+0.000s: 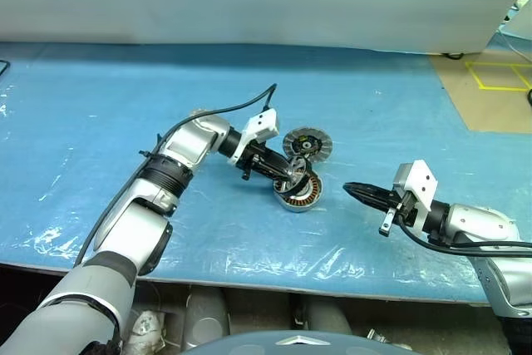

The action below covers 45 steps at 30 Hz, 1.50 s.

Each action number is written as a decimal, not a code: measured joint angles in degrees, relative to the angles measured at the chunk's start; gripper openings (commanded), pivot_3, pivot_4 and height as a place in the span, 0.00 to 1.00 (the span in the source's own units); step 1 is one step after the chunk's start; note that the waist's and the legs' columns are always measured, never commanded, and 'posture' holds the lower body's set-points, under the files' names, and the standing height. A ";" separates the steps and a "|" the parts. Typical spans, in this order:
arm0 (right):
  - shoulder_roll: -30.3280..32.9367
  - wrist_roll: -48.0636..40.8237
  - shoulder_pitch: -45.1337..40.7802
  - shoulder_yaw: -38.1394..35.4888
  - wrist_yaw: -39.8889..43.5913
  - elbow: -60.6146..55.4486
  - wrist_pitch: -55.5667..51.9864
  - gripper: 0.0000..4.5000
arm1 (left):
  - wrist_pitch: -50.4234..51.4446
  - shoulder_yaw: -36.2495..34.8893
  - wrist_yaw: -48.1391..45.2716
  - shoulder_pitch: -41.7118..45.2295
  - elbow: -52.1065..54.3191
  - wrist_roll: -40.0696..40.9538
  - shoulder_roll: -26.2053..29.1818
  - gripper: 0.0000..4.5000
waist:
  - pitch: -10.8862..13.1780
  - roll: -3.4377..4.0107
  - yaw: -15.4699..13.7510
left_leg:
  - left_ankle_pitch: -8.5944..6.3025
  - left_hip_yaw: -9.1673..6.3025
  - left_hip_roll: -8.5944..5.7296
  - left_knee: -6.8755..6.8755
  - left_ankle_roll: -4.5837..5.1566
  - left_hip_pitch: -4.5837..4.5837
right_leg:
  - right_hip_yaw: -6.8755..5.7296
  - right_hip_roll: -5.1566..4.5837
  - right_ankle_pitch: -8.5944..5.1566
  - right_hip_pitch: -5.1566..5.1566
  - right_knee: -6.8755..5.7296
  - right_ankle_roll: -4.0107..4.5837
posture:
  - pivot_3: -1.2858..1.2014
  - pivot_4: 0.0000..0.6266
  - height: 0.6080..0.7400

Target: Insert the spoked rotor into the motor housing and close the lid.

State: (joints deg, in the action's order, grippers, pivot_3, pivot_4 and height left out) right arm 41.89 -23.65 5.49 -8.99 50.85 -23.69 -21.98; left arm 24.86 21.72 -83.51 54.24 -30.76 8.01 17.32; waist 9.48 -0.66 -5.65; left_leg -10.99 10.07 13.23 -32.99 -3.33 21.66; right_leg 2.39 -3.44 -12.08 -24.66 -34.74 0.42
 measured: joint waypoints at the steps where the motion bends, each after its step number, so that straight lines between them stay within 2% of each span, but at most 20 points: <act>1: 0.00 -0.05 -0.10 0.00 -0.01 0.00 -0.04 0.00 | 0.05 0.05 -0.01 -0.03 0.14 -0.02 0.00 0.32 | 0.00 0.00 -0.01 | 0.00 0.00 -0.01 0.00 0.00 0.00 | 0.00 0.00 0.00 0.00 0.00 0.00 | 0.52 0.24 1.00; 12: 0.09 -0.18 -1.22 0.00 -0.55 -0.01 -0.78 0.00 | -0.08 1.15 0.37 -0.15 1.03 -1.49 0.43 0.32 | -0.01 0.02 -0.03 | 0.00 0.00 -0.06 0.00 0.00 -0.02 | 0.00 -0.04 0.00 0.03 0.00 -0.01 | 0.52 0.24 1.00; 17: 0.09 -0.17 -1.27 0.01 -0.61 -0.01 -0.77 0.00 | -0.16 1.51 2.47 0.04 -1.30 -3.69 0.34 0.64 | -0.01 0.02 -0.03 | 0.00 -0.01 -0.11 0.00 0.01 -0.01 | 0.00 -0.08 -0.02 0.02 0.00 -0.03 | 0.52 0.24 1.00; 21: 0.09 -0.17 -1.30 0.04 -0.63 -0.01 -0.74 0.00 | -0.12 1.28 3.15 0.11 -1.57 -3.89 -0.36 0.96 | -0.01 0.02 -0.05 | 0.00 -0.02 -0.12 0.00 0.00 0.01 | 0.00 -0.09 -0.04 0.02 0.01 -0.06 | 0.52 0.24 1.00; 22: 0.09 -0.17 -1.35 0.07 -0.63 -0.01 -0.73 0.00 | -0.13 1.28 3.35 0.19 -1.56 -3.94 -0.49 1.00 | -0.01 0.02 -0.05 | 0.00 -0.02 -0.11 0.00 0.01 0.01 | 0.00 -0.08 -0.04 0.02 0.01 -0.06 | 0.52 0.24 1.00; 27: 0.09 -0.15 -1.51 0.15 -0.61 -0.01 -0.67 0.00 | 0.12 0.52 4.08 0.80 -0.65 -3.08 -0.78 1.00 | -0.01 0.02 -0.03 | 0.00 -0.03 -0.12 0.01 0.01 0.01 | 0.00 -0.08 -0.04 0.01 0.01 -0.06 | 0.52 0.24 1.00; 30: 0.09 -0.14 -1.56 0.19 -0.60 -0.01 -0.62 0.00 | 1.92 -1.37 3.85 0.79 1.10 -0.71 -1.13 0.86 | 0.00 0.02 -0.03 | 0.00 -0.03 -0.12 0.01 0.01 0.02 | 0.00 -0.09 -0.04 0.01 0.01 -0.06 | 0.52 0.24 1.00; 32: 0.09 -0.13 -1.57 0.19 -0.60 -0.01 -0.56 0.00 | 3.78 -2.41 3.52 0.75 2.81 1.10 -0.99 0.72 | 0.00 0.02 -0.03 | 0.00 -0.03 -0.12 0.01 0.01 0.01 | 0.00 -0.09 -0.04 0.01 0.01 -0.06 | 0.52 0.24 1.00; 41: 0.09 -0.02 -1.75 0.20 -0.56 -0.01 0.25 0.00 | 13.73 -5.88 5.15 -8.06 16.83 7.92 2.95 0.01 | 0.01 0.06 0.11 | 0.00 -0.03 -0.11 0.04 0.01 0.00 | -0.01 -0.08 -0.04 0.01 0.02 -0.05 | 0.52 0.24 1.00; 45: 0.08 -0.02 -2.30 0.21 -0.57 0.00 0.34 0.00 | 15.55 -8.12 9.86 -11.56 21.78 9.72 3.22 0.01 | 0.02 0.07 0.12 | 0.00 -0.03 -0.11 0.04 0.01 0.00 | 0.00 -0.09 -0.05 0.01 0.04 -0.06 | 0.52 0.24 1.00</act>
State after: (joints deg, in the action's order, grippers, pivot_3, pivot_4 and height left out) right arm 41.97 -23.67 3.19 -8.78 50.28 -23.69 -21.64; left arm 40.42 13.61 -73.65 42.68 -8.98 17.73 20.54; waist 9.49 -0.59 -5.54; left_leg -10.99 10.04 13.12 -32.96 -3.32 21.66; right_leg 2.39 -3.53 -12.13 -24.65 -34.70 0.36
